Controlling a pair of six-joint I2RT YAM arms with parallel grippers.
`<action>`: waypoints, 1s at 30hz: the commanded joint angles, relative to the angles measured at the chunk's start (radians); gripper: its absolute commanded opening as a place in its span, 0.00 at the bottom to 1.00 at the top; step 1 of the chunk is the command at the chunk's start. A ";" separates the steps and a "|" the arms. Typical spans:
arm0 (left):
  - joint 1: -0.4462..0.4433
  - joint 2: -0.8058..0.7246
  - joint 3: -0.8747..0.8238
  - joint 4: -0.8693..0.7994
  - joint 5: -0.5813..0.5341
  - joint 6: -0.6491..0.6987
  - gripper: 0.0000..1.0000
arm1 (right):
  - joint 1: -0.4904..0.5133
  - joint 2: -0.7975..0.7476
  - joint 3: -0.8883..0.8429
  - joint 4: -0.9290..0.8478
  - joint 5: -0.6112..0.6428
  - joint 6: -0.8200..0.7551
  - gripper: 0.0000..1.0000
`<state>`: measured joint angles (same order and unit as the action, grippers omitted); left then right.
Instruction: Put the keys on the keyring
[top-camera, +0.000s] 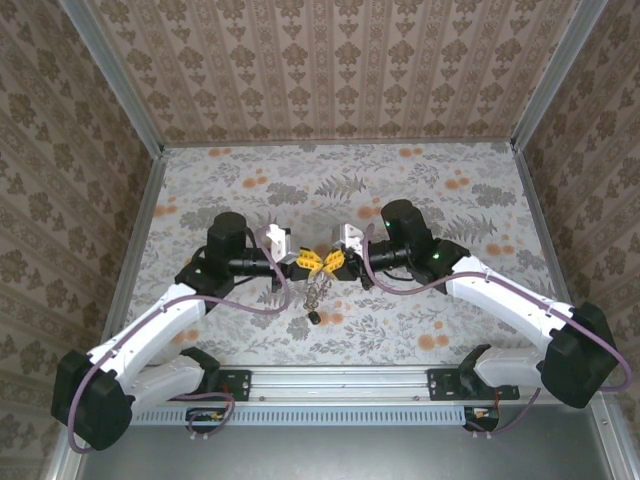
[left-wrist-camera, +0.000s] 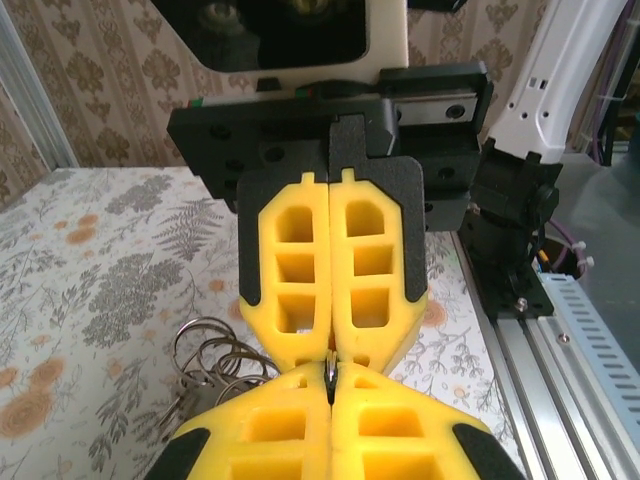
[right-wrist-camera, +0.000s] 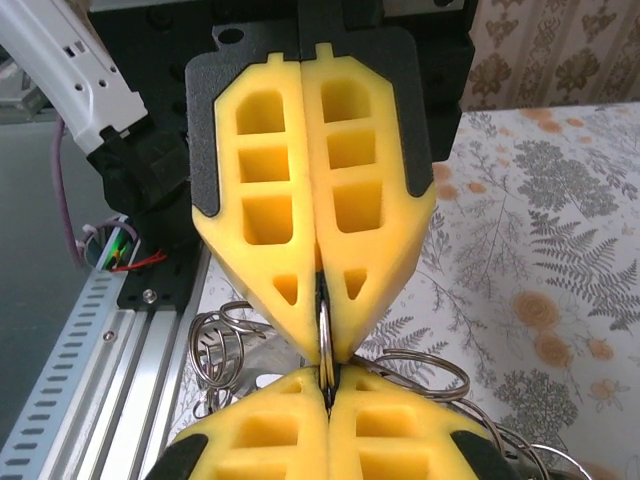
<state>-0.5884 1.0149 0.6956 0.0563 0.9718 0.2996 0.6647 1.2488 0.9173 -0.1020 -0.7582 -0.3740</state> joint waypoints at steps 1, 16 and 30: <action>0.008 -0.011 0.069 -0.166 -0.052 0.107 0.03 | 0.016 -0.030 0.065 -0.149 0.049 -0.093 0.00; 0.002 0.028 0.139 -0.325 -0.084 0.202 0.19 | 0.058 -0.005 0.130 -0.277 0.144 -0.161 0.00; -0.023 0.070 0.165 -0.369 0.016 0.223 0.27 | 0.068 0.020 0.143 -0.277 0.172 -0.152 0.00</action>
<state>-0.6071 1.0866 0.8215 -0.2646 0.9257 0.4942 0.7258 1.2655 1.0168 -0.3927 -0.6033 -0.5209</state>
